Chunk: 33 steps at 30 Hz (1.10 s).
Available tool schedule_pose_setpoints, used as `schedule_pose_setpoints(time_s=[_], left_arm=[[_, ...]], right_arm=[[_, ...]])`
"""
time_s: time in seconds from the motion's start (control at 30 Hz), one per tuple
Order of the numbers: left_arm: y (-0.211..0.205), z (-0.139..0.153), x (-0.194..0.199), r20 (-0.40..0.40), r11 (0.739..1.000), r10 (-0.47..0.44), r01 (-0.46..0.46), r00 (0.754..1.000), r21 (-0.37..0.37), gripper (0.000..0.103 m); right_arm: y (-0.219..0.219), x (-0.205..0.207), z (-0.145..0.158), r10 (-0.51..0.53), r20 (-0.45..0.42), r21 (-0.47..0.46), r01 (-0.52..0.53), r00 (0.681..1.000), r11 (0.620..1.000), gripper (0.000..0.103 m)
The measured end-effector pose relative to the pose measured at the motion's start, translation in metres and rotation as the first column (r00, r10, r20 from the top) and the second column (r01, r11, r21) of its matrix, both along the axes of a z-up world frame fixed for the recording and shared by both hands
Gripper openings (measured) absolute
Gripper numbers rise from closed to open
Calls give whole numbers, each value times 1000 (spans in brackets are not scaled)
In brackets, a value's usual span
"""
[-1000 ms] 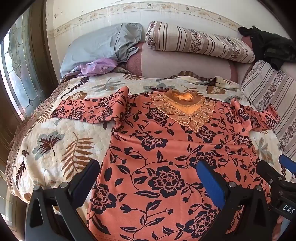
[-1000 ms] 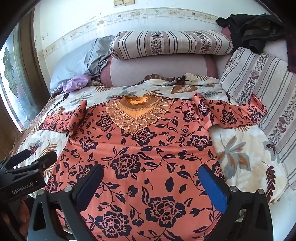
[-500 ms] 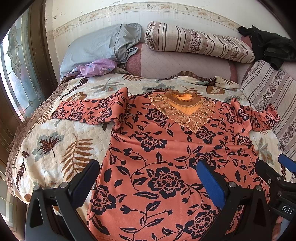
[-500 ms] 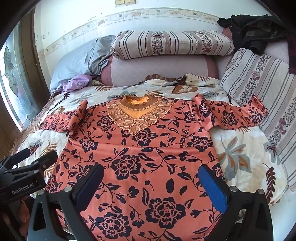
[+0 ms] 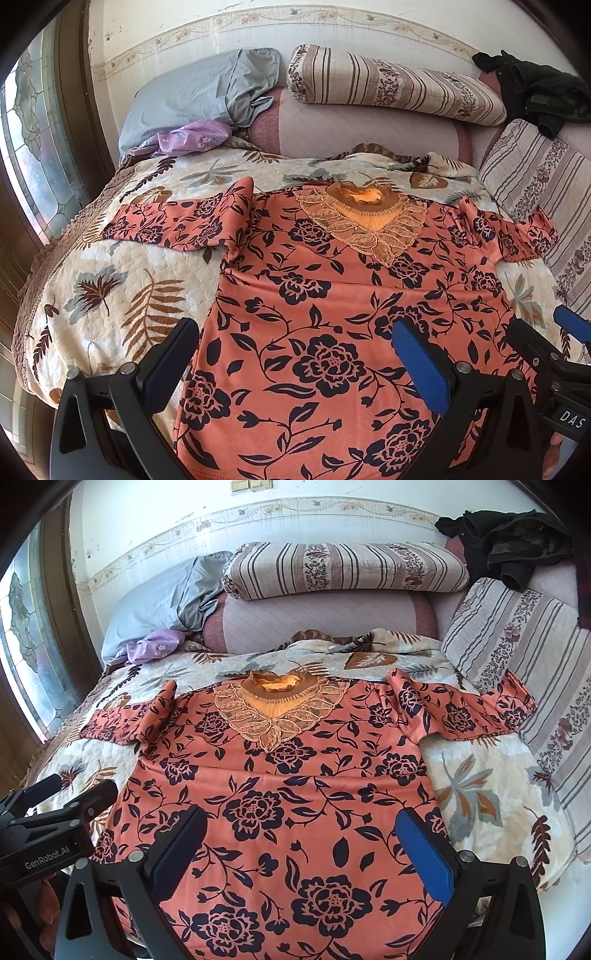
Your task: Fold small clothes
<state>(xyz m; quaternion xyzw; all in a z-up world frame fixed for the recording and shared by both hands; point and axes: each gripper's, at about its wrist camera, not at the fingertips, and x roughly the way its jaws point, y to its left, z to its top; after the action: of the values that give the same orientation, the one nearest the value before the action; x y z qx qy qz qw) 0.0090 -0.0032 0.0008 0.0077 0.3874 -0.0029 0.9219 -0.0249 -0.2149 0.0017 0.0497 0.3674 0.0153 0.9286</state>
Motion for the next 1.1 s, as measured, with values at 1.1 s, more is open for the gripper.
schedule_pose_setpoints(time_s=[1.1], left_arm=[[83,-92,86,-251,975,196,-215,948,-50,103]], right_arm=[[-261,43,-104,-277,-248,676,371,928,637,93]])
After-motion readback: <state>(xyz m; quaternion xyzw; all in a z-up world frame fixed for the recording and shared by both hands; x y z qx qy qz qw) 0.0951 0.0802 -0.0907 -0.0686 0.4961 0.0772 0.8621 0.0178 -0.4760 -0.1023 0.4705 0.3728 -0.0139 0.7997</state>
